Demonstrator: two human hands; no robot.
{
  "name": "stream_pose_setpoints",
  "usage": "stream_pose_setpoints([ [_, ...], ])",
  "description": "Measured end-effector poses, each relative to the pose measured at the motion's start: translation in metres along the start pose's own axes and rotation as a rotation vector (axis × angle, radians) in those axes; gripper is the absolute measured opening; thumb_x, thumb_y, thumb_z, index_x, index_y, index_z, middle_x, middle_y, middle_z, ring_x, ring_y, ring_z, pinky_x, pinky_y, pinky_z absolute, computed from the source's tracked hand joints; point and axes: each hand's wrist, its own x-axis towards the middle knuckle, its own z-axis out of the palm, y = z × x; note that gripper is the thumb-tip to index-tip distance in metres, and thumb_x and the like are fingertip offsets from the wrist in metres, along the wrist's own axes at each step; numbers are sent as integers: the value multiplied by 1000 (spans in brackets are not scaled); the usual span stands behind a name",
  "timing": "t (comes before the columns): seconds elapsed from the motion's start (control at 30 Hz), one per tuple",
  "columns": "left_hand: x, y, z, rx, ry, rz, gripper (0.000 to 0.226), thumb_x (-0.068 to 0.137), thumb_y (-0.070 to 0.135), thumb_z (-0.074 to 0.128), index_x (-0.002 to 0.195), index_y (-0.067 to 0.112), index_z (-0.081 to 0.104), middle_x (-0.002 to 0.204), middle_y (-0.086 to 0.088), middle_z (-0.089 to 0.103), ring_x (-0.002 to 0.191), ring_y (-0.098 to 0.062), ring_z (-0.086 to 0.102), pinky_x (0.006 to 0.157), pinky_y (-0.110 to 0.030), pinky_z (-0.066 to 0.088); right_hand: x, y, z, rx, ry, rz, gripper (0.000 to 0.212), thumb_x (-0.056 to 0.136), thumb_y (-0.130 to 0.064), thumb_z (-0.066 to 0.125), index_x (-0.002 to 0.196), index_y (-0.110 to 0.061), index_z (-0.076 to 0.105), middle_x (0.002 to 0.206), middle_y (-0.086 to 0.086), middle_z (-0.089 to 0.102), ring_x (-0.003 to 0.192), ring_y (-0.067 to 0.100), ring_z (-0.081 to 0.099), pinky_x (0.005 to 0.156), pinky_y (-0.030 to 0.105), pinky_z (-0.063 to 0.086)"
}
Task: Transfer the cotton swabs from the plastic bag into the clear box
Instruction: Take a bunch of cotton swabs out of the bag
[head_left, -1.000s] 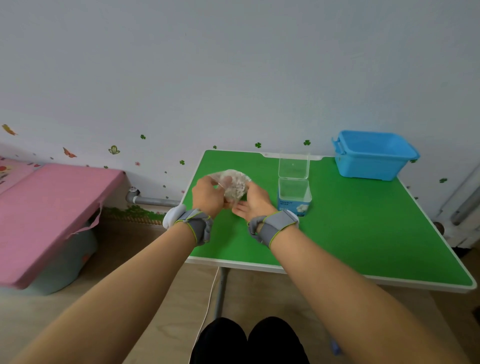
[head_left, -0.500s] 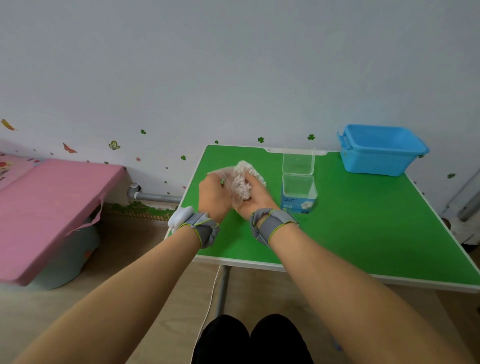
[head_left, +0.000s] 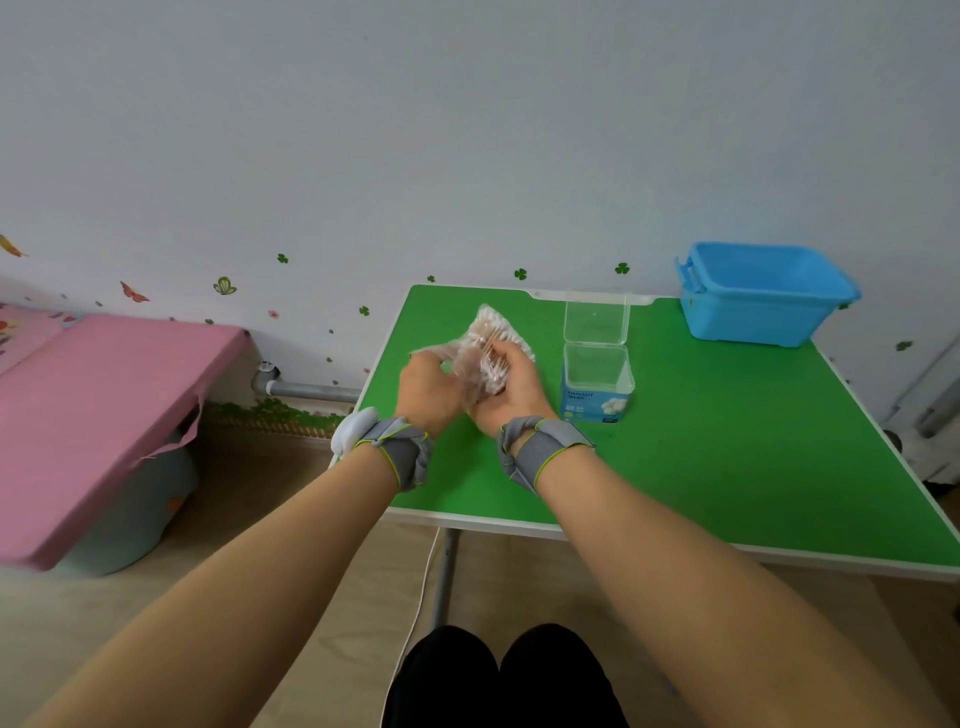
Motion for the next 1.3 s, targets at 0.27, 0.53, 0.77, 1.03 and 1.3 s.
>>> stream_pose_setpoints([
  [0.27,4,10,-6,-27,-44,-59,22,88,15,61,97,-4,65,86,-18,67,73,-26,60,63,-32,49,1,1,0,-131,33,-17,19,90,-17,51,75,-12,60,58,1,64,62,15,53,60,25,40],
  [0.53,4,15,-14,114,-152,-2,19,86,4,55,85,-11,65,81,-30,68,59,-29,59,61,-41,54,2,0,-2,-261,70,-48,15,85,-12,51,73,-13,58,68,3,61,61,16,53,60,26,45],
  [0.77,9,12,-14,86,-163,-53,24,87,1,52,79,-17,65,81,-34,67,66,-31,61,77,-52,56,3,0,-3,-387,86,-52,5,84,-11,53,81,-10,56,78,7,59,68,18,53,67,32,47],
  [1.03,8,6,-12,-22,-142,-100,18,86,1,60,91,-16,64,81,-31,67,59,-32,60,70,-46,58,3,-7,-4,-451,66,-35,6,84,-10,51,80,-9,55,75,8,59,67,20,56,70,36,51],
  [1.3,7,5,-16,33,-120,-104,18,81,-2,57,68,-10,65,67,-27,65,50,-29,59,68,-43,58,5,-10,1,-382,144,-64,6,86,-12,55,81,-10,55,74,10,60,64,22,58,67,37,52],
])
